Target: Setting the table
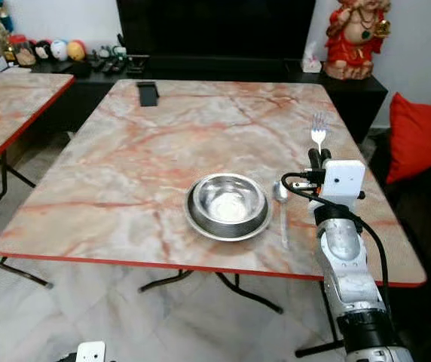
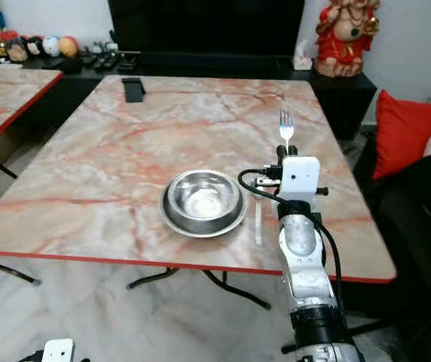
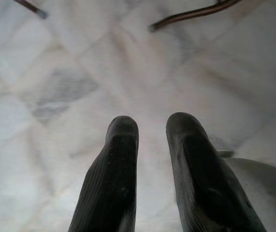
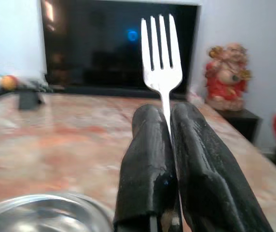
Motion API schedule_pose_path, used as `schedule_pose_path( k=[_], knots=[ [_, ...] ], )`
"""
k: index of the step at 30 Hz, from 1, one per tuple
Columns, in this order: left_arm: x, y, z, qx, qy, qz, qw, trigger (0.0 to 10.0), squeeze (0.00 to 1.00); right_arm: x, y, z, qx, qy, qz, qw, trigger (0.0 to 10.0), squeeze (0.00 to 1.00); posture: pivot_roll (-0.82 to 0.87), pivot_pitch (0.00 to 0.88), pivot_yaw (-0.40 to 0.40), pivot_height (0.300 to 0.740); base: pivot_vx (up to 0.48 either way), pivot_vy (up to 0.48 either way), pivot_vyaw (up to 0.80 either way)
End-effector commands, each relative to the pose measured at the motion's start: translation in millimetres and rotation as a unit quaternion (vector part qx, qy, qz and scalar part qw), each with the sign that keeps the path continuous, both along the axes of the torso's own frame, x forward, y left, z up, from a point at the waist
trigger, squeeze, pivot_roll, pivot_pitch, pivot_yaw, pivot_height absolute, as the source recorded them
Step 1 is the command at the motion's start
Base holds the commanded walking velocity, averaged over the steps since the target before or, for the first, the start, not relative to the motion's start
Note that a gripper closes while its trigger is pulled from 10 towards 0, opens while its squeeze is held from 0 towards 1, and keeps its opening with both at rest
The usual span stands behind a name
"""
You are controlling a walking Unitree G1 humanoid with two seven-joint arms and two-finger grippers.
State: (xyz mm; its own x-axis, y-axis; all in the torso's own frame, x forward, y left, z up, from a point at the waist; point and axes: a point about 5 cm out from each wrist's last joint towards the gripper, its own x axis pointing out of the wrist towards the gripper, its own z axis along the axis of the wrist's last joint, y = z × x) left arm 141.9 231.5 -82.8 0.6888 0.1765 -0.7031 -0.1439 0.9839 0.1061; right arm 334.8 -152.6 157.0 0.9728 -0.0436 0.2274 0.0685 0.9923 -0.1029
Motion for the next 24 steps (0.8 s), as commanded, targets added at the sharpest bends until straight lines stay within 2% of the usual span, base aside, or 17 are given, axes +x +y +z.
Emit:
schedule_pose_path(
  k=[1,6,20,24],
  knots=[
    [1.3,0.4,0.5,0.004,0.001,-0.005,1.000,10.0,0.00,1.4,-5.1,0.9,0.001,0.003,-0.007,1.000,10.0,0.00,0.01,0.000,0.022,0.740,0.000,0.000,-0.65],
    [3.6,-1.5,1.6,0.004,-0.006,-0.007,1.000,10.0,0.00,1.5,-5.6,0.7,0.004,0.002,-0.007,1.000,10.0,0.00,0.01,0.000,0.024,0.740,0.000,0.000,-0.70],
    [6.2,-4.5,2.6,-0.006,-0.014,-0.009,1.000,10.0,0.00,3.3,-10.6,2.4,-0.005,0.002,-0.011,1.000,10.0,0.00,0.01,0.000,0.024,0.740,0.000,0.000,0.00],
    [5.8,-5.1,2.3,-0.005,-0.013,-0.009,1.000,10.0,0.00,4.6,-14.6,6.0,-0.013,-0.004,-0.011,1.000,10.0,0.00,0.01,0.000,0.024,0.740,0.247,0.000,0.00]
  ],
)
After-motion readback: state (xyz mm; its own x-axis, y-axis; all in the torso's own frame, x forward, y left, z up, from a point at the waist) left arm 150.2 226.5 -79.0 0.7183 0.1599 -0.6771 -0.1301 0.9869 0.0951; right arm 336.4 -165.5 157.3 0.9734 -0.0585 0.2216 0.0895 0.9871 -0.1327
